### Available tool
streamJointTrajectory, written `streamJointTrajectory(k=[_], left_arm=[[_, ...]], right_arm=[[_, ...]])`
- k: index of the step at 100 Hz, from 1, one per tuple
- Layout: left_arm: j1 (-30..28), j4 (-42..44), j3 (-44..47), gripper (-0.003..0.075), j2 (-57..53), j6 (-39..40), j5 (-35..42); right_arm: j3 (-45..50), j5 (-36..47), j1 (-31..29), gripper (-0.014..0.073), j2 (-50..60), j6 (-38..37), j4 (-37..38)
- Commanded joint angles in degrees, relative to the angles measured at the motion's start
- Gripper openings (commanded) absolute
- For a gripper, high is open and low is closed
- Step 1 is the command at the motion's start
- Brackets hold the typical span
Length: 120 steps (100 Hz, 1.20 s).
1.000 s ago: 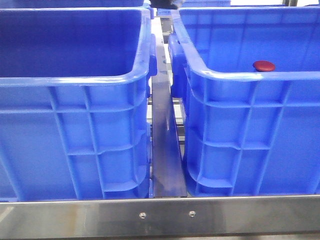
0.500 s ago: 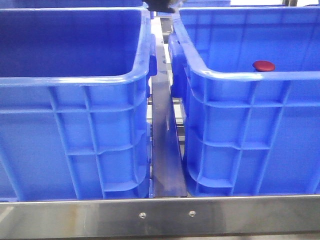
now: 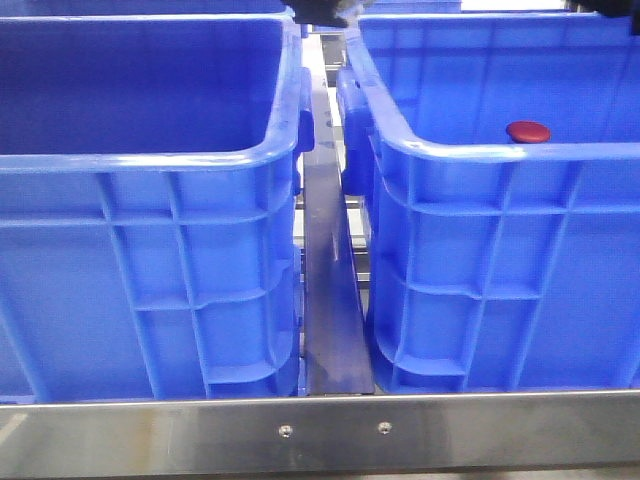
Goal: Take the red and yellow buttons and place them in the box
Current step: 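Close the right gripper on the yellow cap held by the left gripper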
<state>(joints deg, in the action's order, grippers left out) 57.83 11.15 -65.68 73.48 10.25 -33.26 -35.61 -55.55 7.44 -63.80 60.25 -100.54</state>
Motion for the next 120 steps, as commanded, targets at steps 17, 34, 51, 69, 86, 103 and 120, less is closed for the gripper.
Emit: streamJointTrajectory(k=[17, 34, 51, 69, 86, 103, 120], left_arm=[[0.4, -0.2, -1.6, -0.0019, -1.5, 0.0, 3.8], [0.4, -0.3, -1.6, -0.0019, -1.5, 0.0, 3.8], [0.4, -0.3, -1.6, -0.0019, -1.5, 0.0, 3.8], [0.4, -0.3, -1.6, -0.0018, -1.5, 0.0, 3.8], [0.3, -0.3, -1.6, 0.0088, -1.5, 0.0, 3.8], [0.3, -0.3, -1.6, 0.0465, -1.5, 0.0, 3.8], [0.3, -0.3, -1.6, 0.0685, -1.8, 0.5, 3.8]], right_arm=[[-2.8, -0.8, 5.0, 0.0608, -0.8, 0.0, -2.7], [-5.1, -1.0, 5.1, 0.0555, -0.8, 0.0, -1.9], [-5.7, -2.4, 5.1, 0.0302, -0.8, -0.1, -0.7], [-5.7, -2.8, 5.1, 0.0092, -0.8, -0.1, -0.4], [-5.7, -1.9, 5.1, 0.0094, -0.8, 0.0, -0.3], [-5.7, -1.0, 5.1, 0.0094, -0.8, 1.4, -0.3], [-5.9, 3.0, 5.0, 0.0094, -0.6, 2.4, -0.3]])
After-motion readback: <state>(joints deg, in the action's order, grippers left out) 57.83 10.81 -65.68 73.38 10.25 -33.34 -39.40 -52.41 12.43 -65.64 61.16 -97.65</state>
